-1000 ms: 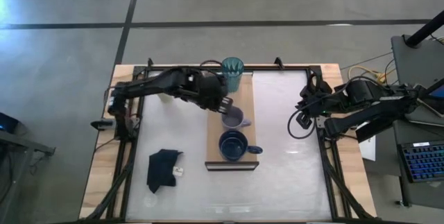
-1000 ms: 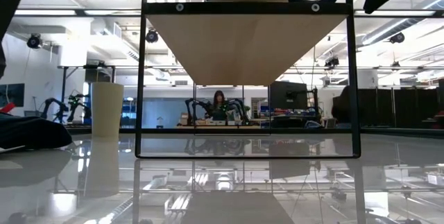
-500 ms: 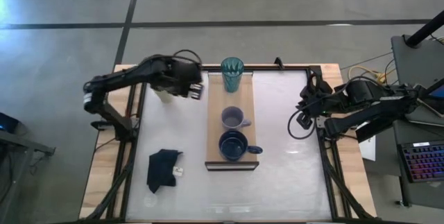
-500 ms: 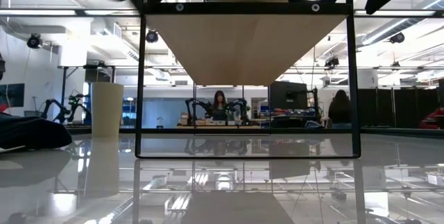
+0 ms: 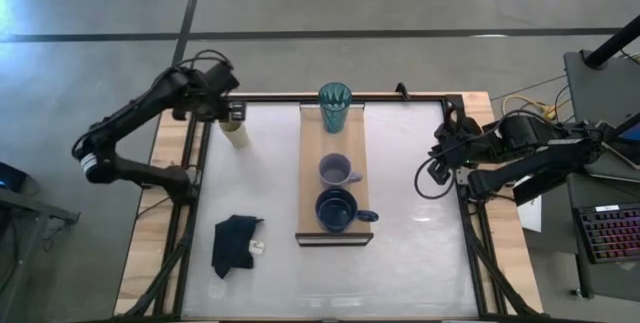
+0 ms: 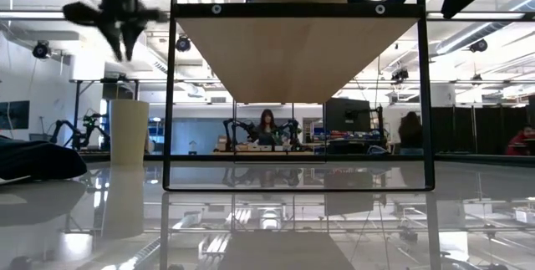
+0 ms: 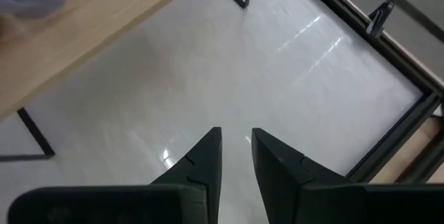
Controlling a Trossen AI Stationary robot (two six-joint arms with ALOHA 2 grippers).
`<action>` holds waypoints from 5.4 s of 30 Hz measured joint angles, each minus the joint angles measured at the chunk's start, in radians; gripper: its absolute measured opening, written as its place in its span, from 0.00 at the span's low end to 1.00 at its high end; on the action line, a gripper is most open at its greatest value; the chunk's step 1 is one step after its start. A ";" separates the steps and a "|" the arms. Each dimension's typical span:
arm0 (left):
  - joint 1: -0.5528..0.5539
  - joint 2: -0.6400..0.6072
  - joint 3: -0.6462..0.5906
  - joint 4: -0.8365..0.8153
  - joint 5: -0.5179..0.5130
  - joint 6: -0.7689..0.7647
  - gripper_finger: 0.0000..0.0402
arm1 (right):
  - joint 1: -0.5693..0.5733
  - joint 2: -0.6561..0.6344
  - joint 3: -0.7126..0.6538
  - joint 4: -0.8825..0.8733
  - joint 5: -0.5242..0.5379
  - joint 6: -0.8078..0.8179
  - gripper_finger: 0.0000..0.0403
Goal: Stack small to large cups/mugs on shelf
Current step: Put the brown cup on the shelf
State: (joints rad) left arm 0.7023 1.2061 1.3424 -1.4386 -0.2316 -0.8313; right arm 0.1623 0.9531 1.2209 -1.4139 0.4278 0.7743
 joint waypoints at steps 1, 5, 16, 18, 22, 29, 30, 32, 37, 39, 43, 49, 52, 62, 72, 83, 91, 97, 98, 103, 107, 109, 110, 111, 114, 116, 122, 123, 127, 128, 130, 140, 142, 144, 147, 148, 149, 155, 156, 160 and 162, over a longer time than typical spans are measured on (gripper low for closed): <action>0.032 0.000 -0.016 0.006 0.006 0.019 0.16 | -0.002 0.000 0.000 0.000 0.000 0.015 0.18; 0.139 0.033 -0.053 0.031 0.034 0.100 0.16 | -0.004 0.000 0.000 0.003 0.003 0.075 0.21; 0.252 0.174 -0.073 0.103 0.124 0.376 0.16 | -0.004 0.000 0.000 0.005 0.019 0.176 0.28; 0.254 0.185 -0.074 0.099 0.117 0.403 0.16 | -0.004 0.000 0.000 0.006 0.019 0.176 0.29; 0.254 0.185 -0.083 0.105 0.067 0.463 0.16 | -0.004 0.000 0.000 0.006 0.019 0.180 0.30; 0.256 0.182 -0.118 0.131 0.064 0.493 0.16 | -0.004 0.000 0.000 0.006 0.021 0.179 0.30; 0.256 0.184 -0.119 0.136 0.065 0.498 0.16 | -0.004 0.000 0.000 0.006 0.021 0.179 0.30; 0.256 0.186 -0.122 0.145 0.067 0.498 0.16 | -0.004 0.000 0.000 0.006 0.021 0.180 0.30; 0.260 0.186 -0.128 0.168 0.069 0.499 0.16 | -0.004 0.000 0.000 0.006 0.021 0.193 0.30; 0.261 0.186 -0.137 0.187 0.069 0.499 0.16 | -0.004 0.000 0.000 0.006 0.021 0.195 0.30; 0.261 0.186 -0.179 0.209 0.076 0.500 0.16 | -0.004 0.000 0.000 0.006 0.021 0.195 0.30; 0.261 0.186 -0.226 0.219 0.084 0.499 0.16 | -0.004 0.000 0.000 0.006 0.021 0.194 0.30; 0.261 0.186 -0.235 0.231 0.116 0.499 0.16 | -0.004 0.000 0.000 0.006 0.021 0.194 0.30; 0.261 0.186 -0.236 0.256 0.152 0.452 0.01 | -0.004 0.000 0.000 0.006 0.029 0.194 0.30; 0.258 0.174 -0.197 0.246 0.255 0.402 0.00 | -0.004 0.000 0.000 0.005 0.045 0.190 0.30; 0.185 0.066 0.092 0.012 0.305 0.343 0.00 | -0.004 0.000 0.000 0.005 0.045 0.158 0.30; 0.024 0.046 0.286 0.023 0.350 0.193 0.00 | -0.004 0.000 0.000 0.005 0.052 0.123 0.30; -0.106 0.134 0.371 0.037 0.328 0.123 0.00 | -0.004 0.000 0.000 0.006 0.068 0.111 0.30; -0.127 0.156 0.388 0.039 0.327 0.110 0.00 | -0.004 0.000 0.000 0.006 0.068 0.111 0.30; -0.225 0.267 0.507 0.038 0.325 0.085 0.00 | -0.004 0.000 0.000 0.006 0.068 0.112 0.30; -0.284 0.346 0.625 0.027 0.326 0.078 0.00 | -0.003 0.000 0.000 0.006 0.068 0.112 0.30; -0.305 0.381 0.679 0.017 0.326 0.078 0.00 | -0.004 0.000 0.000 0.006 0.068 0.112 0.30; -0.313 0.399 0.703 0.007 0.324 0.078 0.00 | -0.003 0.000 0.000 0.006 0.068 0.111 0.30; -0.320 0.416 0.724 -0.009 0.318 0.077 0.00 | -0.004 0.000 0.000 0.006 0.068 0.108 0.30; -0.339 0.464 0.772 -0.039 0.301 0.077 0.00 | -0.003 0.000 0.000 0.006 0.068 0.099 0.30; -0.352 0.490 0.794 -0.039 0.300 0.076 0.00 | -0.003 0.000 0.000 0.006 0.068 0.092 0.30; -0.384 0.561 0.842 -0.038 0.288 0.076 0.00 | -0.004 0.000 0.000 0.006 0.071 0.085 0.30; -0.388 0.567 0.843 -0.036 0.286 0.076 0.00 | -0.003 0.000 0.000 0.006 0.071 0.083 0.30; -0.399 0.588 0.845 -0.036 0.278 0.069 0.00 | -0.003 0.000 0.000 0.006 0.071 0.080 0.30; -0.401 0.594 0.845 -0.033 0.276 0.069 0.00 | -0.003 0.000 0.000 0.006 0.071 0.079 0.30; -0.406 0.604 0.845 -0.002 0.275 0.057 0.00 | -0.003 0.000 0.000 0.006 0.071 0.077 0.30; -0.416 0.616 0.843 0.046 0.275 0.052 0.00 | -0.003 -0.002 0.000 0.006 0.071 0.063 0.30; -0.416 0.617 0.843 0.050 0.274 0.052 0.00 | -0.003 -0.003 0.000 0.006 0.071 0.063 0.30; -0.418 0.620 0.840 0.065 0.274 0.052 0.00 | -0.004 -0.003 0.000 0.006 0.071 0.063 0.30; -0.421 0.619 0.827 0.110 0.273 0.051 0.00 | -0.003 -0.003 0.000 0.007 0.071 0.063 0.30; -0.421 0.619 0.824 0.108 0.274 0.051 0.00 | -0.003 -0.003 0.000 0.007 0.071 0.063 0.30; -0.422 0.619 0.821 0.104 0.274 0.051 0.00 | -0.003 -0.003 0.000 0.008 0.071 0.063 0.30; -0.428 0.619 0.793 0.106 0.282 0.050 0.00 | -0.004 -0.003 0.000 0.039 0.071 0.093 0.30; -0.429 0.620 0.792 0.110 0.282 0.050 0.00 | -0.004 -0.002 0.000 0.059 0.071 0.094 0.30; -0.430 0.623 0.787 0.157 0.283 0.049 0.00 | -0.004 0.004 0.000 0.204 0.065 0.049 0.30; -0.430 0.626 0.785 0.150 0.283 0.049 0.00 | -0.003 0.007 0.000 0.272 0.062 0.015 0.30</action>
State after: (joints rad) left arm 0.2718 1.8320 2.1273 -1.2888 0.0509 -0.7822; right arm 0.1589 0.9599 1.2209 -1.1416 0.4900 0.7897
